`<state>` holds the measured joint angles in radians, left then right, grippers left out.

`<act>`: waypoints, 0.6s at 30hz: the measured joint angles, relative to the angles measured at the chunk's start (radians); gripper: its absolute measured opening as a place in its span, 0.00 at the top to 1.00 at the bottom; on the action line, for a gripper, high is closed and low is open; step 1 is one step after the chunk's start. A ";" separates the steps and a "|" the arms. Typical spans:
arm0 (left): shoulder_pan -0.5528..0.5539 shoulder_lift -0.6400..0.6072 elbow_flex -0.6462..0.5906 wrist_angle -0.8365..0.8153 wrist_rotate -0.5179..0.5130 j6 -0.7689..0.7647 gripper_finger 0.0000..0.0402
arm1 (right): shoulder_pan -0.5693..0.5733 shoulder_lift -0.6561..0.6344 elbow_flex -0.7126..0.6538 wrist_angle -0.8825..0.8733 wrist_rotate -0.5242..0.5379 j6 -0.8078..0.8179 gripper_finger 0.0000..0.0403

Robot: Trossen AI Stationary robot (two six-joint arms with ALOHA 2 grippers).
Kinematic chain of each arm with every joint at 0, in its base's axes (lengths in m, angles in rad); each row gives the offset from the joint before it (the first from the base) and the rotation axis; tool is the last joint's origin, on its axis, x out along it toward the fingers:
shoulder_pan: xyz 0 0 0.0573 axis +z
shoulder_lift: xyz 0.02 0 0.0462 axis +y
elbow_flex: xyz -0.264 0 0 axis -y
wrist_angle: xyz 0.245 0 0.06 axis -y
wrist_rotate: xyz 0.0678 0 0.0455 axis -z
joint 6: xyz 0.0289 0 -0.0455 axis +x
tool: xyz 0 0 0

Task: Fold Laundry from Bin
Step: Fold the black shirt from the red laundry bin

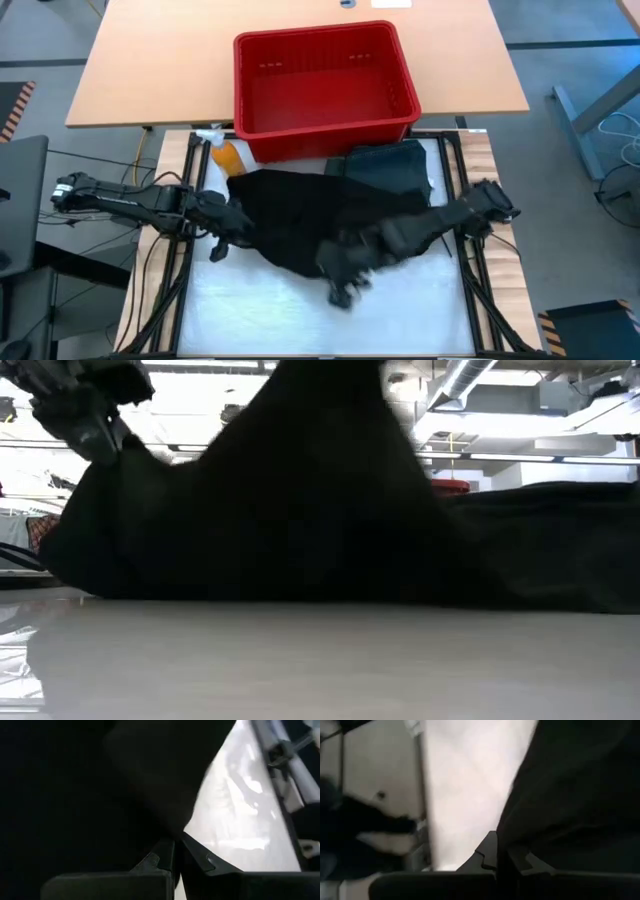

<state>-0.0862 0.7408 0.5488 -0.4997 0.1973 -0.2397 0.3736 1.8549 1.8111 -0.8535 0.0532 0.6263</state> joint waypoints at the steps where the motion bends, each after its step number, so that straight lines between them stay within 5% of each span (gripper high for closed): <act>1: -0.011 0.010 0.000 0.026 0.013 0.019 1.00 | 0.046 -0.006 0.000 -0.009 0.004 0.036 0.95; 10: -0.148 0.201 0.000 0.281 -0.060 0.128 1.00 | 0.363 0.145 -0.001 0.139 0.187 0.551 0.85; 14: -0.186 0.294 0.000 0.349 -0.144 0.150 1.00 | 0.399 0.228 0.000 0.132 0.096 0.745 0.78; 18: -0.210 0.360 0.000 0.364 -0.116 0.124 1.00 | 0.406 0.282 -0.002 0.068 -0.065 0.880 0.68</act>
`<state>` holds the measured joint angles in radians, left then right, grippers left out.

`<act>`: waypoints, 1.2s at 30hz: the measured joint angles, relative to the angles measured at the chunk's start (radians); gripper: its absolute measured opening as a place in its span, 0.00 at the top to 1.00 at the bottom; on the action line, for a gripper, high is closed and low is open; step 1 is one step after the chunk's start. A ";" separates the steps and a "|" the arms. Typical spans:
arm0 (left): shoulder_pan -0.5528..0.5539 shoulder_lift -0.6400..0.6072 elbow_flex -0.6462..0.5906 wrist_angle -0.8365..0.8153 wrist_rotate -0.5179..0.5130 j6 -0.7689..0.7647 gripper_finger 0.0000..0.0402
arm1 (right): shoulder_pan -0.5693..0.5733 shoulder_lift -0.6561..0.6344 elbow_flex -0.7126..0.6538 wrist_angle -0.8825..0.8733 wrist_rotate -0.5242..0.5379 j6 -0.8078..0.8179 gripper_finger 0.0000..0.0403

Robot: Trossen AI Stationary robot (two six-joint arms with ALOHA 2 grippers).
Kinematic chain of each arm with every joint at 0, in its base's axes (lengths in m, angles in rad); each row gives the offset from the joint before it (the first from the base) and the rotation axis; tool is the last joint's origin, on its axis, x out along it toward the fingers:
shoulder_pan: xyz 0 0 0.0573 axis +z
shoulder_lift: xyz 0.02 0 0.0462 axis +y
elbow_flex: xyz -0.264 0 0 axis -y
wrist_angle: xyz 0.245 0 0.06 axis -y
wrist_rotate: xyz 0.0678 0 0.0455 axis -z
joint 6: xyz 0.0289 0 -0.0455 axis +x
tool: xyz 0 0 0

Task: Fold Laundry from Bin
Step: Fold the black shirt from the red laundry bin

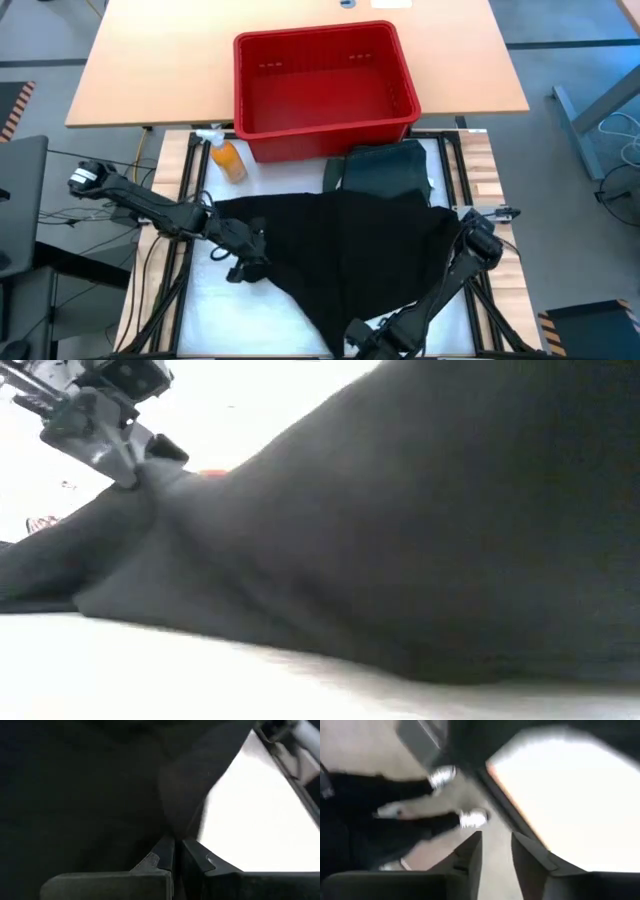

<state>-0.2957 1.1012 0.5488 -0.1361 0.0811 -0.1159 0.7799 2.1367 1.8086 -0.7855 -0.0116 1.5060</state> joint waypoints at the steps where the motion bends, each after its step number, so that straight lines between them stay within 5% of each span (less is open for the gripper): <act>1: -0.008 0.009 0.000 -0.003 0.029 -0.013 1.00 | 0.001 0.000 0.000 -0.006 -0.027 0.001 0.66; 5: -0.036 0.031 0.000 -0.072 0.166 -0.078 1.00 | -0.010 -0.032 0.002 -0.056 -0.032 -0.086 0.55; 12: -0.067 0.047 0.000 -0.207 0.319 -0.156 1.00 | -0.171 -0.090 0.002 -0.148 0.141 -0.375 0.48; 18: -0.112 0.046 0.000 -0.208 0.265 -0.205 1.00 | -0.361 -0.010 -0.001 -0.050 0.118 -0.735 0.48; 30: -0.122 0.046 -0.067 -0.204 0.200 -0.295 1.00 | -0.453 0.111 -0.001 -0.060 -0.056 -0.898 0.49; 36: -0.123 0.046 -0.084 -0.180 0.187 -0.289 1.00 | -0.454 0.104 -0.001 -0.059 -0.044 -0.910 0.71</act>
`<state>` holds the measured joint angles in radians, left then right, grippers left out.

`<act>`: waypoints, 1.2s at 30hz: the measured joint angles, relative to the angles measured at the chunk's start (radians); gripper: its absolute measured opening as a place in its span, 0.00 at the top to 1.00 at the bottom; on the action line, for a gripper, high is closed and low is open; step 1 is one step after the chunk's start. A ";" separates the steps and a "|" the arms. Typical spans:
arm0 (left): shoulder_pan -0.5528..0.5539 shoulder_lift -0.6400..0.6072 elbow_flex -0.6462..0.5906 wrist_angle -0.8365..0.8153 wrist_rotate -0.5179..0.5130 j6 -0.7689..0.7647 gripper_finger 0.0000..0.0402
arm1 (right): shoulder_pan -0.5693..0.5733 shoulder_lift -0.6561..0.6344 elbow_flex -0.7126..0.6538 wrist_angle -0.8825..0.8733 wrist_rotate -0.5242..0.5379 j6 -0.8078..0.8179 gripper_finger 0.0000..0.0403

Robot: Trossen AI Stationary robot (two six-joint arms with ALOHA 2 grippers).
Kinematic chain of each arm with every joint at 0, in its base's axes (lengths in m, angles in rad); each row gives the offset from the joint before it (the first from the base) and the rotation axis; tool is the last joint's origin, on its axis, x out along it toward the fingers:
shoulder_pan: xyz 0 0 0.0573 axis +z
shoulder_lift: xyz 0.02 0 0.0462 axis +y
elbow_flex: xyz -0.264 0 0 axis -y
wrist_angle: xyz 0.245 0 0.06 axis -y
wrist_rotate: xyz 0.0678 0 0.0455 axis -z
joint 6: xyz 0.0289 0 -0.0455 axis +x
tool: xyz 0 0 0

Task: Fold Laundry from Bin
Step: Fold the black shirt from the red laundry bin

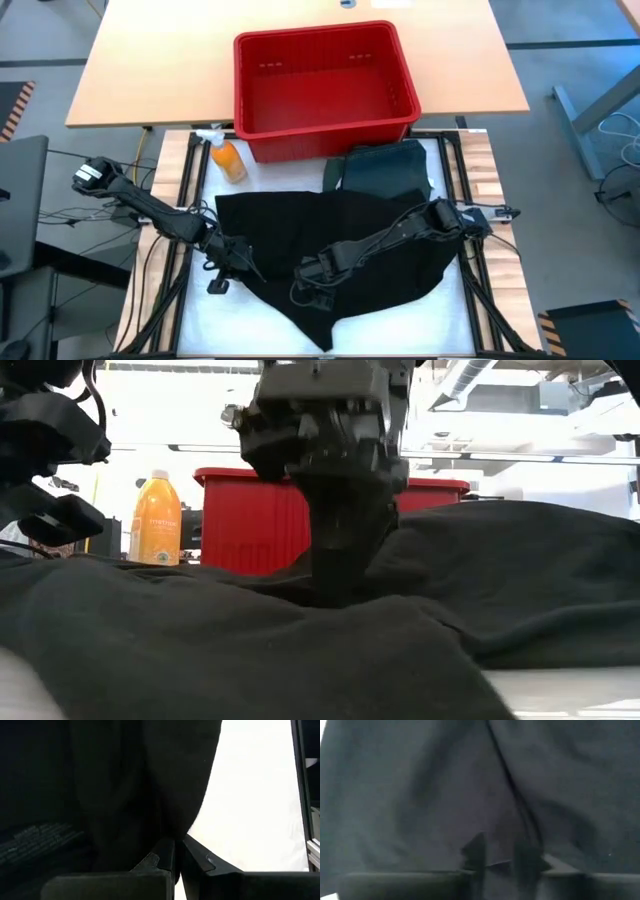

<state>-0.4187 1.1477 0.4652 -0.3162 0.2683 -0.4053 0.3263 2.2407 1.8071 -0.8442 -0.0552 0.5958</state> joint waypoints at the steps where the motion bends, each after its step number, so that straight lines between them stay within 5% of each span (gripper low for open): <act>1: 0.000 0.000 0.000 0.004 -0.007 0.001 1.00 | 0.000 -0.003 0.000 0.001 -0.006 -0.001 0.78; 4: 0.000 0.000 -0.001 0.021 -0.016 0.020 1.00 | -0.002 -0.005 0.001 -0.006 -0.075 -0.005 0.95; 10: 0.000 0.000 -0.001 0.036 -0.021 0.046 1.00 | 0.012 -0.047 0.002 -0.014 -0.161 -0.002 0.96; 14: 0.000 0.000 -0.001 0.038 -0.025 0.057 1.00 | 0.034 -0.092 0.006 -0.012 -0.079 0.064 0.96; 28: 0.000 0.000 -0.001 0.045 -0.048 0.066 1.00 | -0.012 -0.025 0.004 0.018 0.023 0.159 0.53; 36: 0.000 0.000 -0.001 0.044 -0.051 0.070 1.00 | 0.017 0.046 0.008 0.044 -0.009 0.172 0.51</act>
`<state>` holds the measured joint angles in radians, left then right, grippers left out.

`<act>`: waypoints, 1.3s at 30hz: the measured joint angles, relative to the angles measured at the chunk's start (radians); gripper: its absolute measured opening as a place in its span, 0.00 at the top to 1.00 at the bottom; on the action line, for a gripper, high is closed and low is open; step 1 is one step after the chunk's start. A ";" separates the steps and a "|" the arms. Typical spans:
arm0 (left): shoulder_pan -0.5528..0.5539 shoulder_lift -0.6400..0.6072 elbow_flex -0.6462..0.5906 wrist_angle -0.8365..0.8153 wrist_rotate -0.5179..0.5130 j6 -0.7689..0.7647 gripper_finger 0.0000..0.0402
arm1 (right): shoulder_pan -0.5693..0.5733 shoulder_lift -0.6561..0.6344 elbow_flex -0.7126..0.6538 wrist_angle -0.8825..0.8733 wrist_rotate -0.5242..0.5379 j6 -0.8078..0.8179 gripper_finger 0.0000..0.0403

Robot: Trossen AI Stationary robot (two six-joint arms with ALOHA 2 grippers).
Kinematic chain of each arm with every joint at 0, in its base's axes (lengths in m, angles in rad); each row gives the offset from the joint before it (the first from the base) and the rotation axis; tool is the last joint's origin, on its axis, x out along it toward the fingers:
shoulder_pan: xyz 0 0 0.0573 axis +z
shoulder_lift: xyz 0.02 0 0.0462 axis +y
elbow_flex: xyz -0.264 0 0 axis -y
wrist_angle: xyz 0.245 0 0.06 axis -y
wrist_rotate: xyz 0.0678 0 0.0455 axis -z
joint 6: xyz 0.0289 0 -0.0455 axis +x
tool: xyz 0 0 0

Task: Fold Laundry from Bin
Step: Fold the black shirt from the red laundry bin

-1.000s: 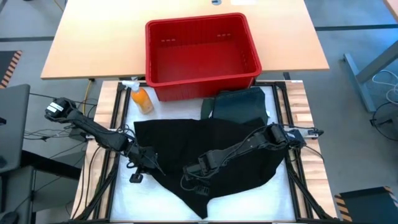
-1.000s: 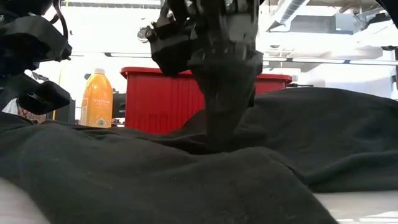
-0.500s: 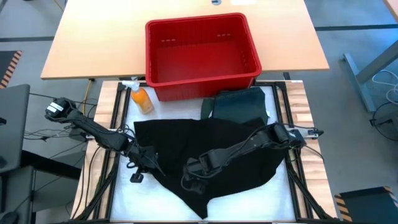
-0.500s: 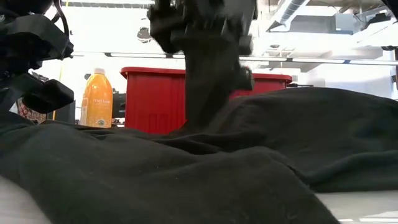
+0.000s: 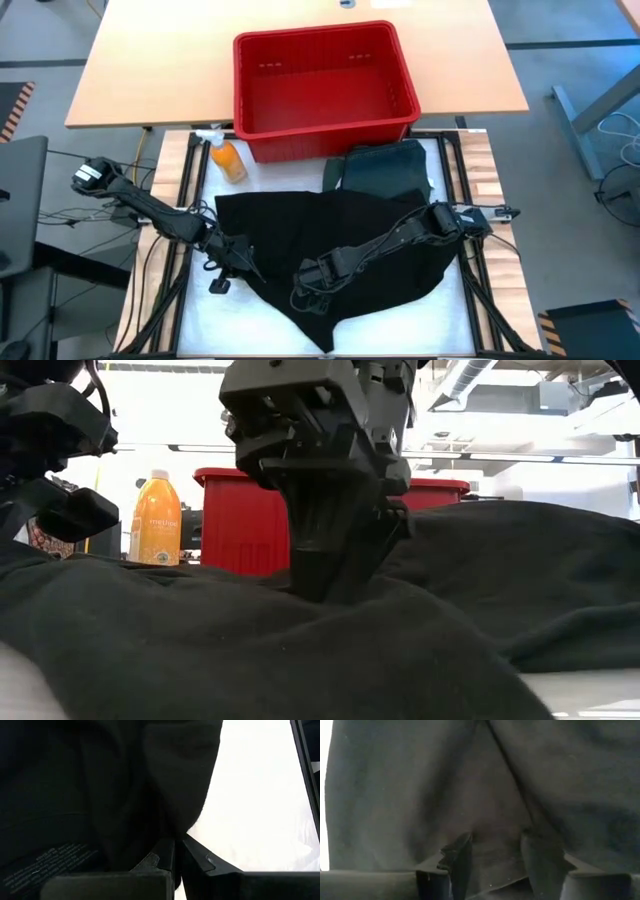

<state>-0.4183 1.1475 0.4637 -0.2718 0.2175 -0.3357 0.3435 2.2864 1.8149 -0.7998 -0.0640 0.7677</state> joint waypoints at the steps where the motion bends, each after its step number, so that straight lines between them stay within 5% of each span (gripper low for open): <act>1: 0.000 0.000 0.000 0.000 -0.002 0.000 1.00 | 0.004 0.001 0.001 -0.001 0.003 0.013 0.52; 12: 0.000 0.000 0.000 -0.009 -0.013 0.010 1.00 | -0.020 -0.076 -0.008 -0.117 0.039 0.017 0.96; 25: 0.000 0.000 0.000 -0.056 -0.017 0.002 1.00 | 0.039 -0.248 -0.006 -0.085 -0.036 0.061 0.96; 34: 0.000 -0.001 0.004 -0.032 -0.075 -0.014 1.00 | 0.218 -0.249 -0.005 0.513 -0.133 0.331 0.93; 39: 0.001 0.001 -0.006 -0.030 -0.091 0.011 1.00 | 0.281 -0.236 -0.005 0.543 -0.131 0.553 0.85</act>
<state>-0.4171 1.1489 0.4580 -0.3016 0.1266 -0.3249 0.6243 2.0509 1.8100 -0.2573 -0.1955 1.3204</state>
